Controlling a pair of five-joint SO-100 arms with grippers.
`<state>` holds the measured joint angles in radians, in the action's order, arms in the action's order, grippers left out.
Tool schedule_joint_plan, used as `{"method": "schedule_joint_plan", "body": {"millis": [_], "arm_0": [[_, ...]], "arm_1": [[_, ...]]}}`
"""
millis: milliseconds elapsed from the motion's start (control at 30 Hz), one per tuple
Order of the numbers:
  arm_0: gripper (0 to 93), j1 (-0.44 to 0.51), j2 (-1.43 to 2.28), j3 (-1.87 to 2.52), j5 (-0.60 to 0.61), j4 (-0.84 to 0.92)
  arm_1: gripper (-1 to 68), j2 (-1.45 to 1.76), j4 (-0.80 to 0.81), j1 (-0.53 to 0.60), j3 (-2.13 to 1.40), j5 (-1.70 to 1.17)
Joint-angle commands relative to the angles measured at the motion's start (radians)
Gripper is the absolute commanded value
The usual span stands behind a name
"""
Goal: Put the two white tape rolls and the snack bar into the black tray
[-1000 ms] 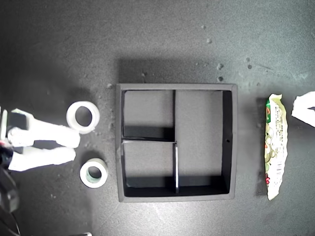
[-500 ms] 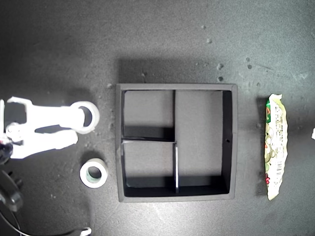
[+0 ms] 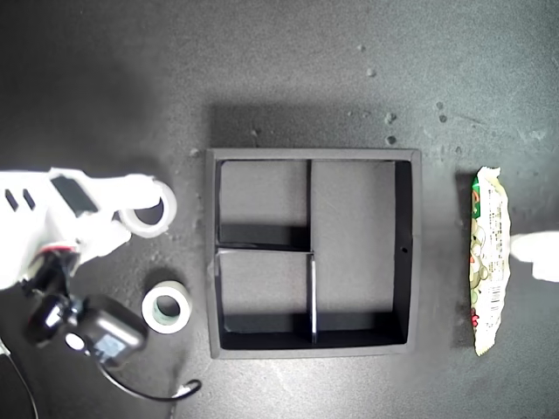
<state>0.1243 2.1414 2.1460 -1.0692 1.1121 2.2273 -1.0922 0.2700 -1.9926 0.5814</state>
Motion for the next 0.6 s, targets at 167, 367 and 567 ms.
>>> {"method": "schedule_joint_plan", "body": {"millis": [167, 367, 567], "arm_0": [[16.3, 0.081, -0.110, -0.034, -0.089, -0.038], [16.4, 0.084, -0.206, -0.046, -0.103, -0.077], [17.3, 0.040, -0.250, -0.038, -0.101, -0.094]], "arm_1": [[32.3, -0.129, -0.049, 0.075, 0.097, 0.040], [31.4, -0.143, -0.051, 0.077, 0.061, 0.077], [31.0, -0.144, -0.017, 0.110, 0.020, 0.095]]}}
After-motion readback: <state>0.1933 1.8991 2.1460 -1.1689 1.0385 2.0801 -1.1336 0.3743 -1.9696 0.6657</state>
